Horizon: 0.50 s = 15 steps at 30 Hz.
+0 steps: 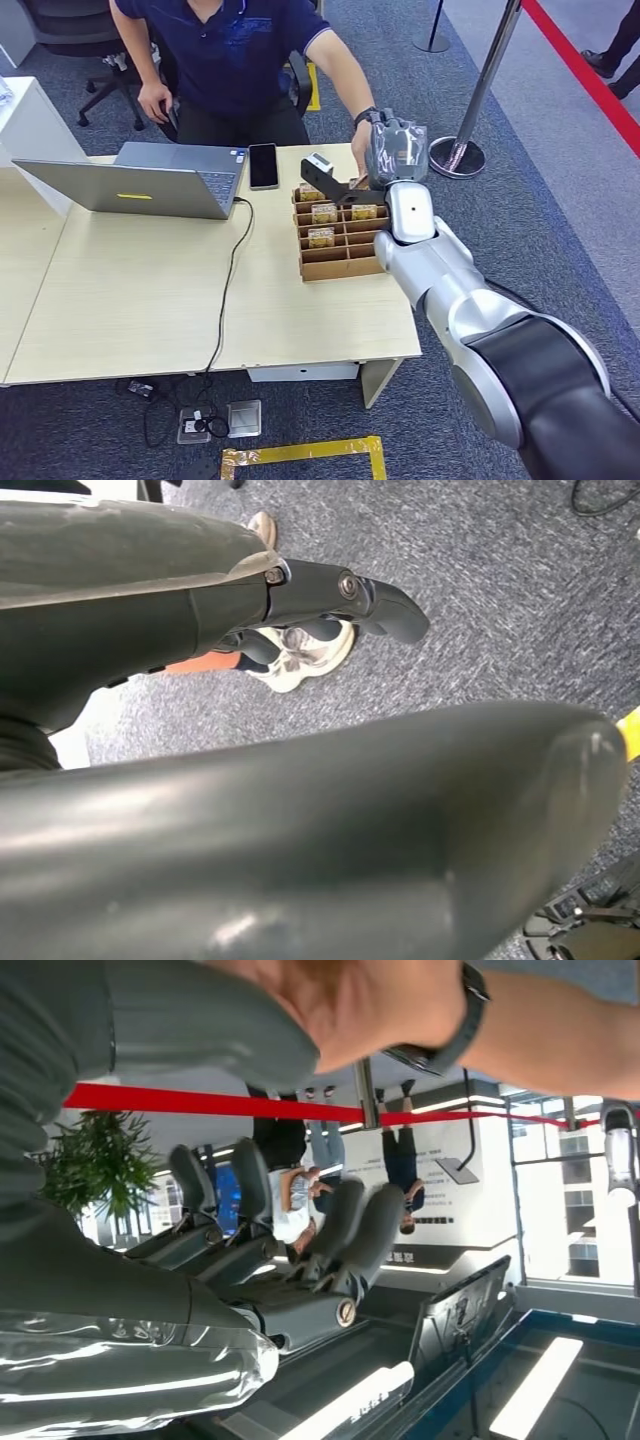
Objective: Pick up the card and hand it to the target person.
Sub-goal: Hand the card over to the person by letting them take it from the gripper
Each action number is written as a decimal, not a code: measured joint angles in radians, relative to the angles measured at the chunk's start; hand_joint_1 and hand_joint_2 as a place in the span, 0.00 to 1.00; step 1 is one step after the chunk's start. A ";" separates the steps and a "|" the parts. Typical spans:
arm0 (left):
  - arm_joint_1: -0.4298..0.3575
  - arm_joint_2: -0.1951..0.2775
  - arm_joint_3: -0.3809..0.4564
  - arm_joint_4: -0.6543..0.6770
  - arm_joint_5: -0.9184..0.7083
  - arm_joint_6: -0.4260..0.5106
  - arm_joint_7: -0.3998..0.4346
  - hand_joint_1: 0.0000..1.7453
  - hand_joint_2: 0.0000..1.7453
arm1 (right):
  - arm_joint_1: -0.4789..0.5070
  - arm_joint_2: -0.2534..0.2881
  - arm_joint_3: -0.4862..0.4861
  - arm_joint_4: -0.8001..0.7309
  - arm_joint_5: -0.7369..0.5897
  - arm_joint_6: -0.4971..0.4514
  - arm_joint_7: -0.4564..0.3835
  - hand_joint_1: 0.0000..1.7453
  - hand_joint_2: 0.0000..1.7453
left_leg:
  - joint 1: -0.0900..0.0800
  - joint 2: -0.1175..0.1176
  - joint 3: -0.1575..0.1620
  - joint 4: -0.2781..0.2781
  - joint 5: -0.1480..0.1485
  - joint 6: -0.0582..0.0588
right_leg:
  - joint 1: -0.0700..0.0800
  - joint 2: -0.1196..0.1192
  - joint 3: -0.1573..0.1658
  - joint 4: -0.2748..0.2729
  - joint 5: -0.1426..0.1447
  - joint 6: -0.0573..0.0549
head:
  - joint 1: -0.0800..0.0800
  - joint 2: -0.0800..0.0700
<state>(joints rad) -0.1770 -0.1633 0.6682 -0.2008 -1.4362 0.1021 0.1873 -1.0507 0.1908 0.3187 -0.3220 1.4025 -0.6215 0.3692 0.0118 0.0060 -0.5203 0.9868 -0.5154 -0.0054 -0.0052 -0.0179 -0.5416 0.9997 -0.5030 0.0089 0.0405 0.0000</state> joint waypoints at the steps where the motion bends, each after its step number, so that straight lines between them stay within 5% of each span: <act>1: 0.000 0.000 0.000 0.000 0.001 0.000 0.000 0.00 0.00 | -0.004 0.001 -0.001 0.001 -0.012 -0.002 -0.012 0.00 1.00 | 0.000 0.000 0.000 0.000 0.000 0.000 | 0.000 0.000 0.000 0.000 0.000 0.000 | 0.000 0.000; 6: 0.002 0.000 0.001 0.001 0.002 0.000 0.000 0.00 0.00 | -0.027 0.004 -0.023 -0.012 -0.094 -0.037 -0.110 0.00 1.00 | 0.000 0.000 0.000 0.000 0.000 0.000 | 0.000 0.000 0.000 0.000 0.000 0.000 | 0.000 0.000; 12: 0.013 0.000 0.004 0.002 0.009 0.006 -0.001 0.00 0.00 | 0.005 0.002 -0.142 -0.223 -0.255 -0.064 -0.398 0.00 1.00 | 0.000 0.000 0.000 0.000 0.000 0.000 | 0.000 0.000 0.000 0.000 0.000 0.000 | 0.000 0.000; 15: 0.024 0.000 0.011 0.002 0.023 0.015 -0.014 0.00 0.00 | 0.100 -0.020 -0.197 -0.425 -0.471 -0.053 -0.545 0.00 1.00 | 0.000 -0.002 0.000 0.000 0.000 0.000 | 0.000 -0.002 0.000 -0.001 0.000 0.000 | -0.001 0.000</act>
<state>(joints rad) -0.1530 -0.1630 0.6789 -0.1991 -1.4128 0.1171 0.1738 -0.9508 0.1704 0.1216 -0.7472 0.9314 -0.6746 -0.1760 0.0118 0.0044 -0.5200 0.9872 -0.5155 -0.0052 -0.0051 -0.0196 -0.5413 0.9989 -0.5029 0.0094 0.0395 0.0000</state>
